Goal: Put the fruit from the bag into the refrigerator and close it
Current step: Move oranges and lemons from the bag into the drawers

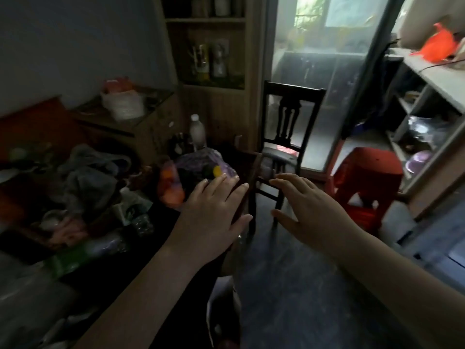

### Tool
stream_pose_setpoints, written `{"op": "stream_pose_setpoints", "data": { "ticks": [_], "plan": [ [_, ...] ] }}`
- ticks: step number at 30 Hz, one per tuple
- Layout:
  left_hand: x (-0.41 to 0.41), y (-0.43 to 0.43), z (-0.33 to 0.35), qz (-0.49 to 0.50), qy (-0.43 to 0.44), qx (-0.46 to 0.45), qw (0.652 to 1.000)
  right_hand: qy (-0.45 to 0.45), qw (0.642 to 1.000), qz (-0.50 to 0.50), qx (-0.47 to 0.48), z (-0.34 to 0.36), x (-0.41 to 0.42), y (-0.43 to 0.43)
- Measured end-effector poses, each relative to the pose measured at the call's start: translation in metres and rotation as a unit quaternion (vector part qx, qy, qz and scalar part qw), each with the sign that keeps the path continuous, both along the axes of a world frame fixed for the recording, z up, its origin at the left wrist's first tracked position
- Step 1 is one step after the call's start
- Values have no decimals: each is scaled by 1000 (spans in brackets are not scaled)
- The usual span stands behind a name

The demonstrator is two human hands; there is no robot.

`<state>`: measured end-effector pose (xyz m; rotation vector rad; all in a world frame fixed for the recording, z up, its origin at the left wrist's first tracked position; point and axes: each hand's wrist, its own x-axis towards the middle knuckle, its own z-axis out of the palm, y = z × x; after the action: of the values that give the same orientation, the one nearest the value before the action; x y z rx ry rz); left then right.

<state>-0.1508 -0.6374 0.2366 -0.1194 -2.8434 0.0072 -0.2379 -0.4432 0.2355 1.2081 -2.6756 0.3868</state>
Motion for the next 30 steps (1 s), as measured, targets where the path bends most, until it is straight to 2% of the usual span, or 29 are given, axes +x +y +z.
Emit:
{"op": "stream_pose_setpoints", "data": {
  "ticks": [8, 12, 22, 30],
  "plan": [
    [5, -82, -41, 108, -43, 29, 993, -30, 994, 106, -25, -47, -53, -94],
    [-14, -100, -69, 136, -61, 64, 987, -56, 990, 126, -28, -73, -90, -120],
    [-122, -129, -141, 218, -78, 173, 957, -185, 966, 181, -24, -147, -221, -195],
    [-204, -156, -194, 299, -126, 249, 912, -268, 951, 157, 3, -209, -293, -248]
  ]
}}
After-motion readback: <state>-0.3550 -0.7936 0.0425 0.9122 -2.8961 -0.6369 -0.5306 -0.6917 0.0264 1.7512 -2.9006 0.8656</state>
